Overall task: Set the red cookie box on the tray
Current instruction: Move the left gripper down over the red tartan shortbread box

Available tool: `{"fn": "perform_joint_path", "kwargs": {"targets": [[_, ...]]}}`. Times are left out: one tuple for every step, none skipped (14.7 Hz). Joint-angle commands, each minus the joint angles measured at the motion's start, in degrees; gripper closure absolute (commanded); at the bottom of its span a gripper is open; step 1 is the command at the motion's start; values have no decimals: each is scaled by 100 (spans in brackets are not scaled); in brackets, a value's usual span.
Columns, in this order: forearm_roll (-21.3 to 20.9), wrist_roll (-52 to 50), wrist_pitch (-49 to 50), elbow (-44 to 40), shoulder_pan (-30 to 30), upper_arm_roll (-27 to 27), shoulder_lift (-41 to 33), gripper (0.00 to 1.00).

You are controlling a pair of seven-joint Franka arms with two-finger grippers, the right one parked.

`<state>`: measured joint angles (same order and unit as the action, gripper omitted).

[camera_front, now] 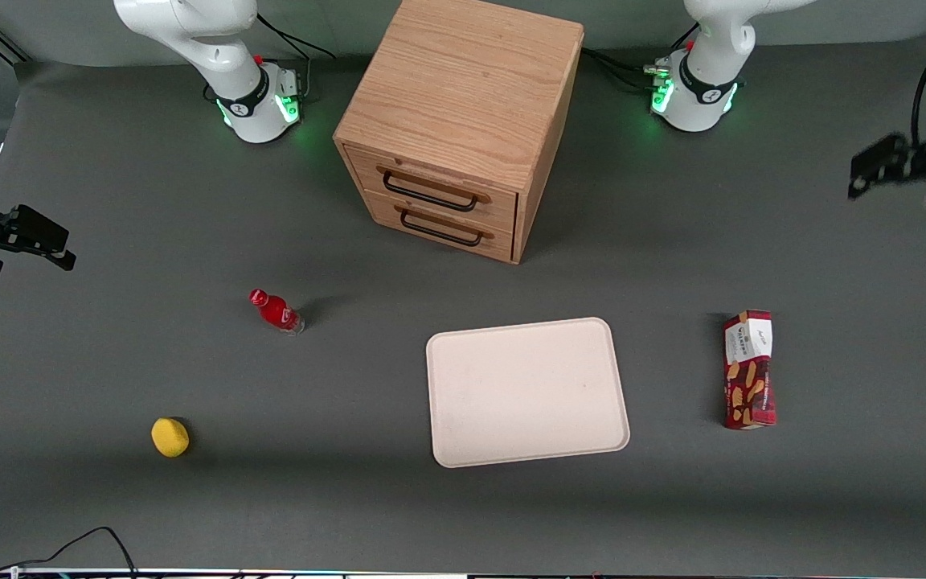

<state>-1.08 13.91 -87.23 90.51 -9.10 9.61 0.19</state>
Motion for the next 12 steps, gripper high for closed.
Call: {"fn": "perform_joint_path", "kwargs": {"targets": [[38,-2,-644,-227,57,-3,883,0],[11,-46,-951,-218,66,-3,1138,0],[-6,-72,-1250,-218,66,6,1393,0],[-24,-72,-1575,-218,66,6,1648,0],[-33,-73,-1891,-218,66,-3,1894,0],[-42,-81,-2208,-218,75,6,2132,0],[-42,-81,-2515,-209,84,6,2360,0],[-50,-90,-2771,-209,118,-3,2571,0],[-85,-107,-2991,-201,145,-3,2765,0],[-164,-125,-3202,-201,154,-3,2941,0],[-252,-134,-3369,-192,154,-12,3099,0],[-453,-186,-3528,-183,154,-12,3266,0]]}}
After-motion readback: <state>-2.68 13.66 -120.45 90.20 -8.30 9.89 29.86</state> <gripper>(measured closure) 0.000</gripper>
